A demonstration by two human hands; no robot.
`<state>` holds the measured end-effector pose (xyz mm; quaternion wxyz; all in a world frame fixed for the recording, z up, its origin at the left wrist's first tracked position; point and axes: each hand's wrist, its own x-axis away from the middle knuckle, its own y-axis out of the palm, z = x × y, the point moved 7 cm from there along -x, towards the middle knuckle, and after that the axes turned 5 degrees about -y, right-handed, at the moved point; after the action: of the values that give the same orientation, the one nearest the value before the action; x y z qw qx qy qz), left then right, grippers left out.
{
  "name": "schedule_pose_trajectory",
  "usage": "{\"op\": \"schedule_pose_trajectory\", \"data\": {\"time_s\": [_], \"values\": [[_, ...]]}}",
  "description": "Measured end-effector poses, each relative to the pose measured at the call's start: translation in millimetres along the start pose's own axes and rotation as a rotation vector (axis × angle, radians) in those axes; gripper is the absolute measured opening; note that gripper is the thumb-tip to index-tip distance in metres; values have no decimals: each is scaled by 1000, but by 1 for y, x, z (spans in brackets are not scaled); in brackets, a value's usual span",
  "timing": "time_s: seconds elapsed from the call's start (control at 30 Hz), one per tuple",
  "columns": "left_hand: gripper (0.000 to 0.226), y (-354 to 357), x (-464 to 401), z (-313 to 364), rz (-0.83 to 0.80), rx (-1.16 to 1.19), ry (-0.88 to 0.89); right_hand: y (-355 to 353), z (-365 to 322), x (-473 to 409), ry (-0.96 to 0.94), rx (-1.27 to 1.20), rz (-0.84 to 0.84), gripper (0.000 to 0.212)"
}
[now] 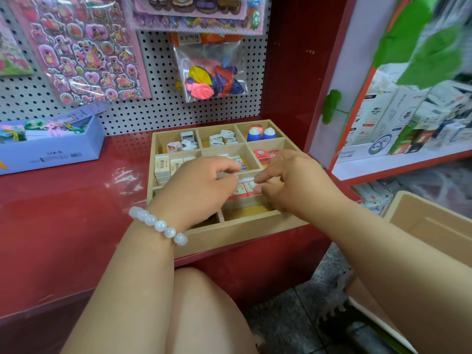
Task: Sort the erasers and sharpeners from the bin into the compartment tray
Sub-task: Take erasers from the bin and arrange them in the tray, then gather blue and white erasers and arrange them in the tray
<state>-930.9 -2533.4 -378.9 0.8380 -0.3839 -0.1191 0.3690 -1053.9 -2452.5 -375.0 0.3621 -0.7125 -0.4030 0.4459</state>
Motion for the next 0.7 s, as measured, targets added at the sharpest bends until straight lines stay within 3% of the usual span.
{"op": "schedule_pose_trajectory", "data": {"time_s": [0.07, 0.17, 0.47, 0.7], "values": [[24, -3, 4, 17, 85, 67, 70, -18, 12, 10, 28, -39, 74, 12], [20, 9, 10, 53, 86, 144, 174, -52, 36, 31, 64, -66, 84, 4], [20, 130, 18, 162, -302, -59, 505, -120, 161, 128, 369, -53, 73, 11], [28, 266, 37, 195, -596, -247, 645, -101, 269, 205, 551, 37, -313, 22]]}}
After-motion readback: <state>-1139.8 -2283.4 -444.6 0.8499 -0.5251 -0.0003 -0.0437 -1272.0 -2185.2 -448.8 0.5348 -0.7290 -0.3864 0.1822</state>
